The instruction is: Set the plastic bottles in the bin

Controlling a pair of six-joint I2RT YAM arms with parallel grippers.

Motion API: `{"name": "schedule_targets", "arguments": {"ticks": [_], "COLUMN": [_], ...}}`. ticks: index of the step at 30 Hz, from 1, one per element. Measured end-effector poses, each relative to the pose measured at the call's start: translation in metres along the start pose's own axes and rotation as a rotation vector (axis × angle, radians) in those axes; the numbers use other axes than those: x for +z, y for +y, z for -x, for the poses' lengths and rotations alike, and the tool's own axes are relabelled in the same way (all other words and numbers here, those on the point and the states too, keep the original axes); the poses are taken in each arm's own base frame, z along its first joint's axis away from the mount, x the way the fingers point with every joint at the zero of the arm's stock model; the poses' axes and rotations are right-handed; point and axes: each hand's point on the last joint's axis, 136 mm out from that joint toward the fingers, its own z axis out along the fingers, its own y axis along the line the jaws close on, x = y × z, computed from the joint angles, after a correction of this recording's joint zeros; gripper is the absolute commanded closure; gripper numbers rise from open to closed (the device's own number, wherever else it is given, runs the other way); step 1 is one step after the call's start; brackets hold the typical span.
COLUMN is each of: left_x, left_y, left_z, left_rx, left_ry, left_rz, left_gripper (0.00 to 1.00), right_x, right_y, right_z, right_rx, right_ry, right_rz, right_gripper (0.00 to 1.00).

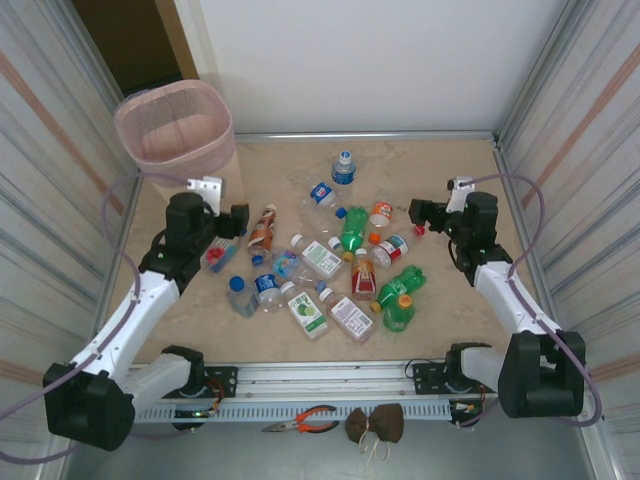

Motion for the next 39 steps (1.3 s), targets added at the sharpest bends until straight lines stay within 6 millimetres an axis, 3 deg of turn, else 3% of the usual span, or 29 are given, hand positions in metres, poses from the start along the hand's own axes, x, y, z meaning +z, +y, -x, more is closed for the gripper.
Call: {"name": "schedule_targets", "arguments": {"ticks": [4, 8, 17, 22, 29, 32, 37, 39], "left_x": [0.007, 0.021, 0.066, 0.102, 0.141, 0.144, 0.139, 0.134], "left_y": [-0.011, -0.020, -0.003, 0.017, 0.028, 0.028, 0.030, 0.031], "left_z": [0.046, 0.090, 0.155, 0.159, 0.129, 0.116, 0.110, 0.104], "left_rx": [0.036, 0.083, 0.147, 0.143, 0.143, 0.143, 0.137, 0.139], "left_ry": [-0.001, -0.007, 0.006, 0.069, 0.194, 0.241, 0.255, 0.270], "left_rz": [0.004, 0.021, 0.140, 0.191, 0.209, 0.208, 0.211, 0.212], "left_gripper": [0.29, 0.35, 0.42, 0.44, 0.53, 0.59, 0.73, 0.72], "right_x": [-0.005, -0.004, -0.005, -0.006, -0.006, -0.006, -0.006, -0.006], "right_y": [0.004, 0.004, 0.004, 0.003, 0.002, 0.003, 0.006, 0.006], "right_z": [0.014, 0.014, 0.006, 0.000, -0.002, -0.002, -0.003, -0.003], "right_rx": [0.035, 0.077, 0.117, 0.122, 0.124, 0.130, 0.137, 0.136], "right_ry": [0.013, 0.060, 0.143, 0.168, 0.175, 0.176, 0.178, 0.178], "right_rz": [-0.003, -0.014, -0.028, -0.034, -0.039, -0.039, -0.032, -0.031], "right_gripper": [0.13, 0.15, 0.15, 0.15, 0.16, 0.16, 0.16, 0.16]}}
